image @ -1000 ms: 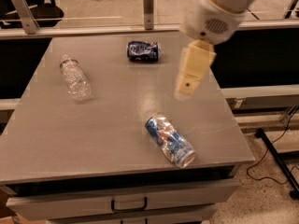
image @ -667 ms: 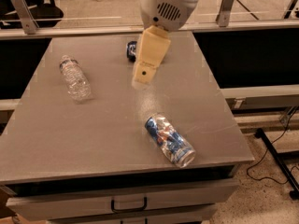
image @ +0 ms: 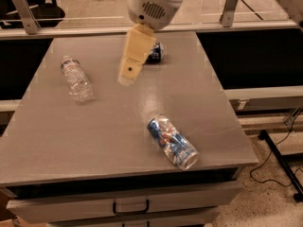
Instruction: Place water bottle upright
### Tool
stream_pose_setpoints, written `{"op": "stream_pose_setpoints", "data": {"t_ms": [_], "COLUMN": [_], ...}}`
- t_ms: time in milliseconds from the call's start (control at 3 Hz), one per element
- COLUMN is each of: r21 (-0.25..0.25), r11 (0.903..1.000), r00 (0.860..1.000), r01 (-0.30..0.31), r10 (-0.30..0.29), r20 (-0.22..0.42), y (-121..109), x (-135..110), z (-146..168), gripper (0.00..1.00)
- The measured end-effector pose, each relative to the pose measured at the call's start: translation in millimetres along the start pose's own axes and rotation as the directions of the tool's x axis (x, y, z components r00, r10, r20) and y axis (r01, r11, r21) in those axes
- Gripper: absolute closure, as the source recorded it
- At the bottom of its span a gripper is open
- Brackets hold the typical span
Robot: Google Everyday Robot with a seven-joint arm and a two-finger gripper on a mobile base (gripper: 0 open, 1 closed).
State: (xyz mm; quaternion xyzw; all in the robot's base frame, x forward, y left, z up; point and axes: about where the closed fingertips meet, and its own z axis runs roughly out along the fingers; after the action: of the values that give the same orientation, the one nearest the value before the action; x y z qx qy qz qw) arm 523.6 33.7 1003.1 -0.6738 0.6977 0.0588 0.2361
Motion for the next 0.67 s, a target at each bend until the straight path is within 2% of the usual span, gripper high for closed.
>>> {"op": "stream_pose_setpoints", "data": {"t_ms": [333, 667], "r21": [-0.021, -0.045], "r11": [0.9997, 0.9973], "r00": [0.999, 0.995], "r01": [-0.010, -0.058], "r10": [0.011, 0.061], "r20": [0.047, 0.076], "y": [-26, -52], "x": [-51, -102], "z": [49, 106], "gripper": [0.00, 0.00]}}
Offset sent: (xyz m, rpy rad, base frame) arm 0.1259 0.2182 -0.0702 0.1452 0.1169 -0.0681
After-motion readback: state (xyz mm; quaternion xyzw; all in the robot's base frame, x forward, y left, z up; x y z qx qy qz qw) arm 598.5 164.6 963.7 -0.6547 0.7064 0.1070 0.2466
